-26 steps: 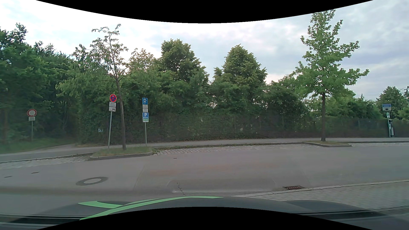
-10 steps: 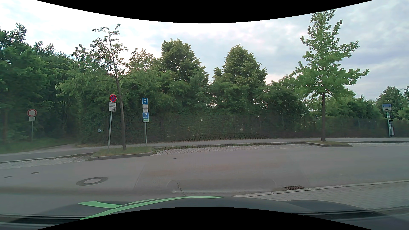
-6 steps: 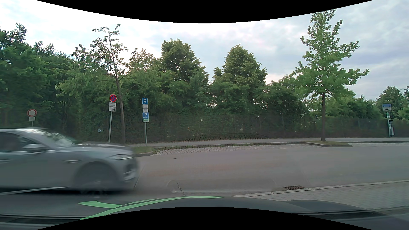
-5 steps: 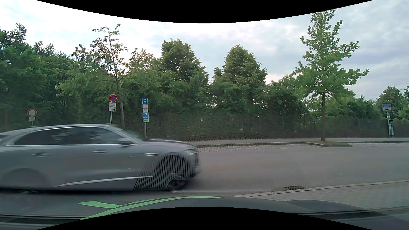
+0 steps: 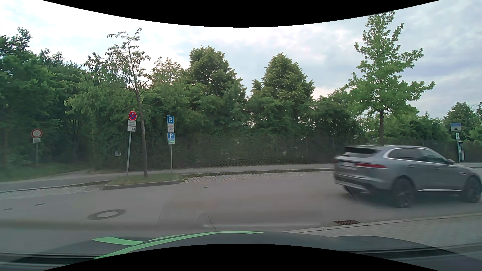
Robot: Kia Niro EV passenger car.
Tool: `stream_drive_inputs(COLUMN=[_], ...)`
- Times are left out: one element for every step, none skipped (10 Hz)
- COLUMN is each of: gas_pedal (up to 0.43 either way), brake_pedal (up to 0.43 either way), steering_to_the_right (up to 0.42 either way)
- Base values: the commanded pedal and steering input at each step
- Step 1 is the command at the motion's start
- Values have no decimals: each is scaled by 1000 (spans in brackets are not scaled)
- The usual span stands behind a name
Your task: Follow the waypoints while adhering to traffic rules and regulations
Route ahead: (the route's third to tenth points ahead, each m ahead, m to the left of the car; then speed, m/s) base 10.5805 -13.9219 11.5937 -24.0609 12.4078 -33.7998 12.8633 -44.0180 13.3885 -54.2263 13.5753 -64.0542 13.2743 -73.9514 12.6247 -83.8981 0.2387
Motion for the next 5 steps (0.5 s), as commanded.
stream_drive_inputs(gas_pedal=[0,0,0,0,8], brake_pedal=[0,0,0,0,0], steering_to_the_right=[58,58,58,58,58])
